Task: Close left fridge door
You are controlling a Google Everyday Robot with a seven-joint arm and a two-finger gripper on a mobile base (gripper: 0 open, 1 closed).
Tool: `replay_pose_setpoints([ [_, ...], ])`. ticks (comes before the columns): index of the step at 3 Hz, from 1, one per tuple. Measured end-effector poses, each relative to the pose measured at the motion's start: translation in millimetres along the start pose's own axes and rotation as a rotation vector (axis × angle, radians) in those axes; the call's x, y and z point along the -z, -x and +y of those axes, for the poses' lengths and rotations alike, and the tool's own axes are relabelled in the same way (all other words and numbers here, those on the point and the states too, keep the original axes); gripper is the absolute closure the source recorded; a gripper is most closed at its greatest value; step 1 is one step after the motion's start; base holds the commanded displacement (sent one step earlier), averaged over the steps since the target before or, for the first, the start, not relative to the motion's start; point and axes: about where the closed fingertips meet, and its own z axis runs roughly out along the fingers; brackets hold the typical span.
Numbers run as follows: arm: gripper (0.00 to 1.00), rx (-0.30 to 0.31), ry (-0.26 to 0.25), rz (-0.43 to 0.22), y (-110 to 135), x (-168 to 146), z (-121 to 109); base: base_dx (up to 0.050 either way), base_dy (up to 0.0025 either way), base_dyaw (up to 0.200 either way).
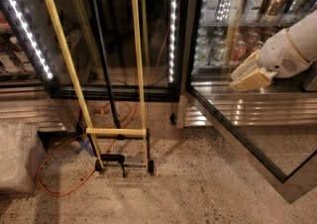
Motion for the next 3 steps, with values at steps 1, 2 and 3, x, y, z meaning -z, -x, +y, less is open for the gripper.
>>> replay_pose_setpoints([
  [1, 0.89, 0.0, 0.0, 0.0, 0.0, 0.0, 0.0, 0.0, 0.0, 0.0],
  [2, 1.0, 0.0, 0.0, 0.0, 0.0, 0.0, 0.0, 0.031, 0.00003, 0.0],
  [3, 1.0, 0.0, 0.0, 0.0, 0.0, 0.0, 0.0, 0.05, -0.00001, 0.0],
])
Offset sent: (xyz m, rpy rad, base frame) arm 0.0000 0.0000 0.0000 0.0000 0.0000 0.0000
